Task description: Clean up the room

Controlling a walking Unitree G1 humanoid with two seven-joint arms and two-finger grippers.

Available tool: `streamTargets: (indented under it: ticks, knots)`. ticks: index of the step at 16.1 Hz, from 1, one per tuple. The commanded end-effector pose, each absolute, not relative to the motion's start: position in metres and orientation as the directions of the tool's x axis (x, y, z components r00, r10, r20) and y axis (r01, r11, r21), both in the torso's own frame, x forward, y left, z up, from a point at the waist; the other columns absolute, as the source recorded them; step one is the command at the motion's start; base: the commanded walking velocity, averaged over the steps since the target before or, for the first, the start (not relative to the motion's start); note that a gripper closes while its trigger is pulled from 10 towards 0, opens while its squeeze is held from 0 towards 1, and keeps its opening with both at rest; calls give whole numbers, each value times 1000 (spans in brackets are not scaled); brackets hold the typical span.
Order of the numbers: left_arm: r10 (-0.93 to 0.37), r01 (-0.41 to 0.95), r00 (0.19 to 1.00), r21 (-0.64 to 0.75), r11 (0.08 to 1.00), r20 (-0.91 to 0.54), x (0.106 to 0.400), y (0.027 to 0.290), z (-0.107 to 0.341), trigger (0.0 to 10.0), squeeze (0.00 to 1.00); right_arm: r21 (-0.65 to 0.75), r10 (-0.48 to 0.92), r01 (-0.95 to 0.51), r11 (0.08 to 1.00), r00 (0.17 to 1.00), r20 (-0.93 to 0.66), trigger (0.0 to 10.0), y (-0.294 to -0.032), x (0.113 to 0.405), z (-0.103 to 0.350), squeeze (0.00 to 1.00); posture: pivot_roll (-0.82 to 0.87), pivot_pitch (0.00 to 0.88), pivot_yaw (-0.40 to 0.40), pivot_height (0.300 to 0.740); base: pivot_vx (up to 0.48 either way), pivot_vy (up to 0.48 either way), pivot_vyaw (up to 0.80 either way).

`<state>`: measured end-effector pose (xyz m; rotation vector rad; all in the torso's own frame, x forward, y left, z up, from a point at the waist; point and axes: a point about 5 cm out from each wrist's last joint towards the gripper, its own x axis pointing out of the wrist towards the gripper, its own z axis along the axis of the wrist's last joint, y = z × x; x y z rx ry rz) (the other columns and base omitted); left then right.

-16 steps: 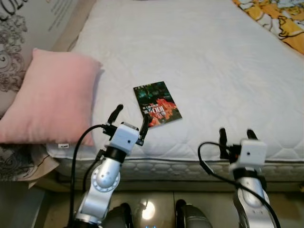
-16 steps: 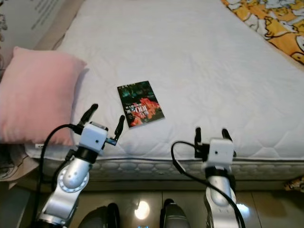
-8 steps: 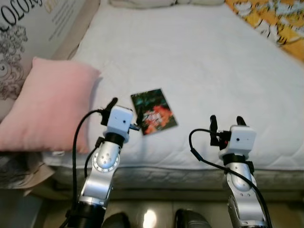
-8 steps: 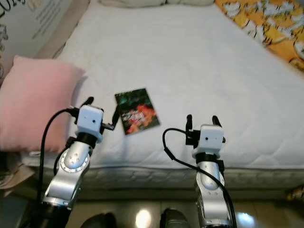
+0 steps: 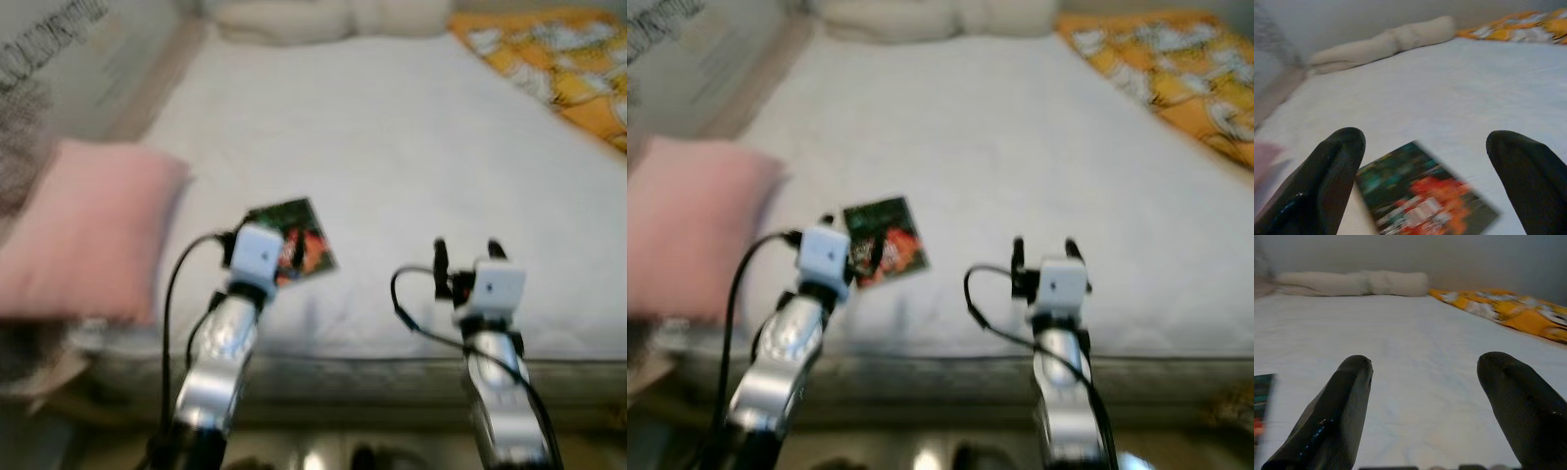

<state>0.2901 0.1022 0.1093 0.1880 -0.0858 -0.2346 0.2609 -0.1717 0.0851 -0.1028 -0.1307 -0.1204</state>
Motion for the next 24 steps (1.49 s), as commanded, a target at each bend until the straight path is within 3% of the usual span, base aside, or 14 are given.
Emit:
streamTargets:
  ticks: [1, 4, 8, 10, 13, 14, 18, 21, 24]
  knots:
    - [-239, 227, 970, 190, 955, 40, 290, 103, 107, 10000, 0, -89, -115, 129, 988, 983, 145, 10000, -172, 262, 86, 0, -66, 73, 32, 736, 480, 0, 0]
    - [-223, 219, 975, 188, 958, -1, 293, 104, 102, 10000, 0, -94, -112, 126, 988, 983, 143, 10000, -173, 262, 86, 0, -70, 68, 31, 736, 477, 0, 0]
    - [-132, 158, 972, 129, 979, -192, 304, 117, 81, 10000, 0, -98, -111, 126, 987, 983, 144, 10000, -173, 261, 85, 0, -71, 62, 35, 736, 0, 0, 0]
    - [-95, 118, 951, 62, 991, -293, 318, 131, 71, 10000, 0, -96, -112, 126, 987, 983, 144, 10000, -173, 258, 84, 0, -79, 70, 37, 736, 0, 0, 0]
    - [-79, 12, 871, -141, 990, -484, 323, 150, 42, 10000, 0, -110, -105, 119, 987, 986, 127, 10000, -176, 248, 81, 0, -110, 102, 24, 736, 0, 0, 0]
    - [-78, -69, 827, -239, 969, -557, 318, 154, 27, 10000, 0, -125, -101, 116, 985, 988, 116, 10000, -181, 241, 81, 0, -133, 130, 10, 736, 0, 0, 0]
    - [-40, -220, 806, -363, 906, -590, 314, 167, 16, 10000, 0, -154, -94, 106, 982, 992, 86, 10000, -188, 223, 81, 0, -171, 185, -9, 736, 0, 0, 0]
    - [-152, -332, 765, -585, 740, -626, 307, 144, 4, 10000, 0, -160, -98, 109, 981, 992, 76, 10000, -191, 219, 84, 0, -185, 203, -9, 736, 0, 0, 0]
    - [-170, -374, 782, -669, 643, -600, 309, 135, 7, 10000, 0, -161, -99, 109, 981, 993, 70, 10000, -191, 217, 86, 0, -190, 211, -14, 736, 0, 0, 0]
